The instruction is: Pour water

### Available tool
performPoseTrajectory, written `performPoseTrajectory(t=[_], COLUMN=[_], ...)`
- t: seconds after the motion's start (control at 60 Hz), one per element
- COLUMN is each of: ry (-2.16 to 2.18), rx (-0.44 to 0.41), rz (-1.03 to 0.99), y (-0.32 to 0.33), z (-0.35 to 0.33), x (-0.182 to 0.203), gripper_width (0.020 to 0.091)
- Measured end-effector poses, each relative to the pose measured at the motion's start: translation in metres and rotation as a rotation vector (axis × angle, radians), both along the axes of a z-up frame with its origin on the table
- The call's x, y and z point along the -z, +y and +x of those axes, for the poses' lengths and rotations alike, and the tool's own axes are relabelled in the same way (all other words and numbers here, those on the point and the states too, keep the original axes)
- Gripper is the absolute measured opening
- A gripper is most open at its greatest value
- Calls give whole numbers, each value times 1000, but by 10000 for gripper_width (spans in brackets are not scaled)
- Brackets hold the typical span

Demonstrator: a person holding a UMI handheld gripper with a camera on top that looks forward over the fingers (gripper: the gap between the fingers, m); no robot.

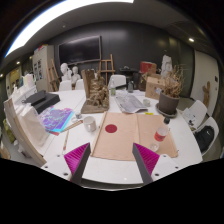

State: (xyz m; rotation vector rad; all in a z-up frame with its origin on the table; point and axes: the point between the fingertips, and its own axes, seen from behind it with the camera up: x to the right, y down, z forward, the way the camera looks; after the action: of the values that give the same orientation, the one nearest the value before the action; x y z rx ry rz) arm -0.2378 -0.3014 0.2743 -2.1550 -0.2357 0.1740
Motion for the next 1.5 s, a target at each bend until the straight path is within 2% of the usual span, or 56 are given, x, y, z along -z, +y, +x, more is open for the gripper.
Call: performPoseTrajectory(t=[0.233,0.417,0.583,0.767,0.817,0.867,0.917,0.967,1.0,1.183,1.217,1.35,1.5], ry=[-31,-73,-49,-43,-42,-41,-33,-25,-24,-55,-66,-132,-277], rx=[66,111,127,117,119,121,110,111,110,115,121,144,185], rz=[-1,73,133,195,205,205,213,237,244,251,253,249,284], y=[34,73,130,195,208,219,233,236,238,246,247,252,271], z=[118,190,219,218,217,214,212,208,208,207,207,206,205], x=[70,125,164,189,191,197,202,199,198,200,201,196,160], gripper_width=[861,863,861,855,833,763,650,495,490,301,278,278,279])
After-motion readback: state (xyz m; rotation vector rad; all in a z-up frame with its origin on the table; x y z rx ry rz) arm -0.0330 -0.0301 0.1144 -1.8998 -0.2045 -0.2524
